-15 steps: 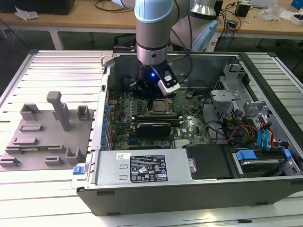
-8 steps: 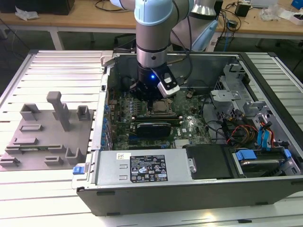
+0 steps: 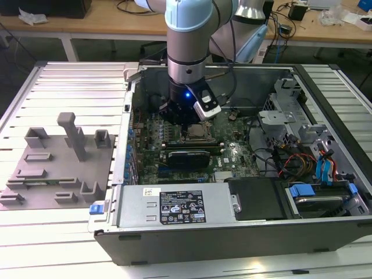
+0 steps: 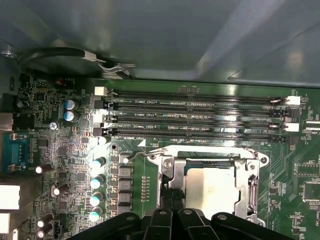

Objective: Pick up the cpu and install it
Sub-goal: 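Close the cpu cover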

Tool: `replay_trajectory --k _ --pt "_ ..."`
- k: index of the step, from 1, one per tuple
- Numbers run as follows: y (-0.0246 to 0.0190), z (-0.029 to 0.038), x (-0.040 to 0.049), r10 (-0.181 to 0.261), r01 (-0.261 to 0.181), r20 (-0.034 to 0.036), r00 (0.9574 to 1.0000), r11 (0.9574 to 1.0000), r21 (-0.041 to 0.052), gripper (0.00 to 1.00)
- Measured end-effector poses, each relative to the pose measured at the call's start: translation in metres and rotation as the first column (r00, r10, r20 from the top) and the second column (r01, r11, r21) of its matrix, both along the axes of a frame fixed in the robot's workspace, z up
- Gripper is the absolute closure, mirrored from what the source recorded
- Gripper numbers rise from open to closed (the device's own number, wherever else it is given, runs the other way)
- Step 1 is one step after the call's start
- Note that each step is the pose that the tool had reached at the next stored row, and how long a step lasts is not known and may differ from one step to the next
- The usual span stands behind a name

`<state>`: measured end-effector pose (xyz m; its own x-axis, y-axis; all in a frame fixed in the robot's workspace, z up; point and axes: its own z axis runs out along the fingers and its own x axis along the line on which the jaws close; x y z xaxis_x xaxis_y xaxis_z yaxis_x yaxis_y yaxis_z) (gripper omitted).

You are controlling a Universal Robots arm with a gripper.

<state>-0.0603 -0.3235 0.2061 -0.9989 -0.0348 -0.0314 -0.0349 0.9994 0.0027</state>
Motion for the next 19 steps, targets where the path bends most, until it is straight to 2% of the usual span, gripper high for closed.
replay_trajectory --k 8,11,14,16,19 --pt "-0.0001 0.0167 -0.0001 0.000 0.000 -0.0005 1.0000 1.0000 -0.0007 0.89" --pt "-0.0001 0.0252 0.0000 0.000 0.000 -0.0006 1.0000 1.0000 -0.0007 0.89" --pt "-0.0001 0.0252 0.0100 0.000 0.000 -0.0041 1.0000 1.0000 -0.0021 0.89" --pt "-0.0001 0.0252 0.0214 0.000 0.000 -0.0083 1.0000 1.0000 -0.0033 0.89" --pt "-0.0002 0.0252 0.0331 0.000 0.000 -0.0122 0.9999 1.0000 -0.0042 0.89"
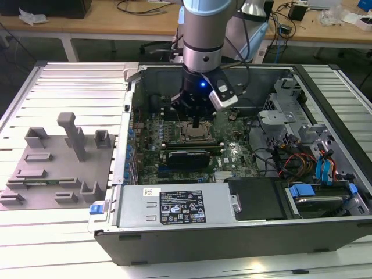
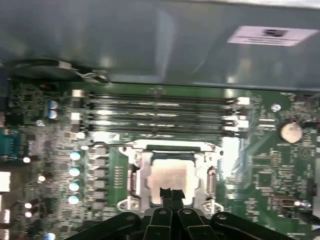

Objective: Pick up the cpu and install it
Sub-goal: 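Close the cpu cover, then install the first cpu locking lever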

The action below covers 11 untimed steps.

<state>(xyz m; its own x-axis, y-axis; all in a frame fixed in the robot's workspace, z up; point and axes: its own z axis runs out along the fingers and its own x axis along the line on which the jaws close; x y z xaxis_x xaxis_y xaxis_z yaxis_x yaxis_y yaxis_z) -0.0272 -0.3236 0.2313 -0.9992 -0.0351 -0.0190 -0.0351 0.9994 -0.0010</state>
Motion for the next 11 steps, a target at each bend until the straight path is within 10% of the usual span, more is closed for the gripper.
replay_trajectory --k 11 --pt "0.0007 0.0089 0.0002 0.000 0.000 -0.0003 1.0000 1.0000 0.0000 0.89"
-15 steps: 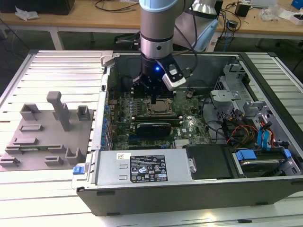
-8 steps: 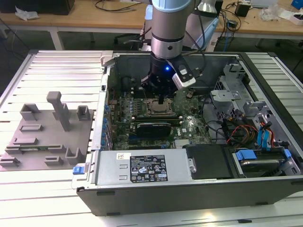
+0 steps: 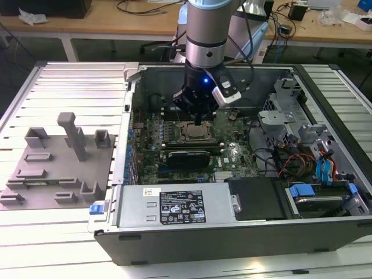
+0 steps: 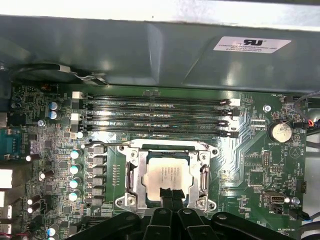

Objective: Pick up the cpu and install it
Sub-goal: 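Install the first cpu locking lever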

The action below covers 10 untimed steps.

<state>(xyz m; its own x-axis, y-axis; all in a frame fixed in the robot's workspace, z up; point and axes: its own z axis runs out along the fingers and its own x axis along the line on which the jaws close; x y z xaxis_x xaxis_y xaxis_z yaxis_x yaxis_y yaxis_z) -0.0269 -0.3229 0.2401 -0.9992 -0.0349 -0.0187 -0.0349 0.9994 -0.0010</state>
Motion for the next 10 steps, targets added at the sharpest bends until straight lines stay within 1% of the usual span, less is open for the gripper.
replay_trajectory --k 8,10 --pt "0.0001 0.0001 0.0000 0.000 0.000 0.0000 1.0000 1.0000 0.0000 0.89" --pt "0.0001 0.0001 -0.0012 0.000 0.000 0.0000 1.0000 1.0000 -0.0001 0.89"
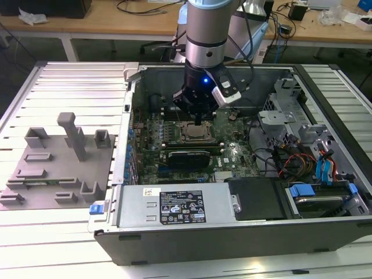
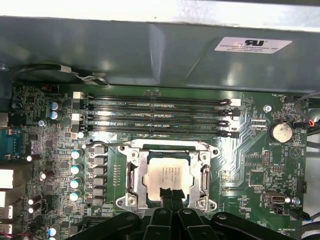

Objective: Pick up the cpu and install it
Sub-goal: 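Install the first cpu locking lever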

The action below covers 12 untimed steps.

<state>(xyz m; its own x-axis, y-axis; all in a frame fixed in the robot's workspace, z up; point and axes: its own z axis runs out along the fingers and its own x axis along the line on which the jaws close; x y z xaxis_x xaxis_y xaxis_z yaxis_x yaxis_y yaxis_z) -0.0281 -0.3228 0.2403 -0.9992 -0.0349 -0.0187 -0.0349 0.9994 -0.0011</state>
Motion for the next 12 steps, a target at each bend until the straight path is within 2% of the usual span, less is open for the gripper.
replay_trajectory --k 12 --pt "0.0000 0.0000 -0.0150 0.000 0.000 0.0000 1.0000 1.0000 0.0001 0.89"
